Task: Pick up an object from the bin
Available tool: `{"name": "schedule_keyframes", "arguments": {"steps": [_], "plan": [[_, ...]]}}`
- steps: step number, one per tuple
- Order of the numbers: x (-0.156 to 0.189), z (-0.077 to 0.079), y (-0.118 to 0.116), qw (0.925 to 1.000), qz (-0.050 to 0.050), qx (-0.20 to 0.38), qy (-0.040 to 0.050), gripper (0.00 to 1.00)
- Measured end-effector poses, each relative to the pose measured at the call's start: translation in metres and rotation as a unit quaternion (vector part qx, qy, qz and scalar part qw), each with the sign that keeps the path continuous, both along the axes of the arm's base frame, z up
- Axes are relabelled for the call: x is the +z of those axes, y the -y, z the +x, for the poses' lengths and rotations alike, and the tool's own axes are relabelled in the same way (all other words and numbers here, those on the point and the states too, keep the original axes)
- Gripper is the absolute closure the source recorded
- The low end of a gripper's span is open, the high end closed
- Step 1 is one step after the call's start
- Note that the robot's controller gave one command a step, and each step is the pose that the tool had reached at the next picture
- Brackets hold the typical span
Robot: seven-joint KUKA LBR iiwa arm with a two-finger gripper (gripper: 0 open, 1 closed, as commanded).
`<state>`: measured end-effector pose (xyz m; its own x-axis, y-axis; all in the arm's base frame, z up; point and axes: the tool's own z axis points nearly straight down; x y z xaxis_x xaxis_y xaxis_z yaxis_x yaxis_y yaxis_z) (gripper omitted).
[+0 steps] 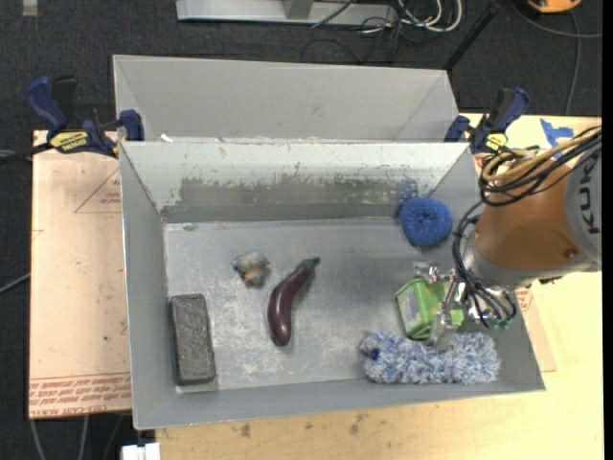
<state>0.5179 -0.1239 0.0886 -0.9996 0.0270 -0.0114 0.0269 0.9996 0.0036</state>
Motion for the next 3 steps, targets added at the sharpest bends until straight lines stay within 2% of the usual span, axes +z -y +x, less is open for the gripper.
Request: {"name": "schedule_keyframes", "arguments": {"steps": [1,3], "plan": [[0.0025,-0.0197,0.0320,1.0000,-0.002,-0.003,-0.0002,1.00],[0.0043,-0.0181,0.0249,1.0000,-0.001,0.006,-0.0044,1.00]]}}
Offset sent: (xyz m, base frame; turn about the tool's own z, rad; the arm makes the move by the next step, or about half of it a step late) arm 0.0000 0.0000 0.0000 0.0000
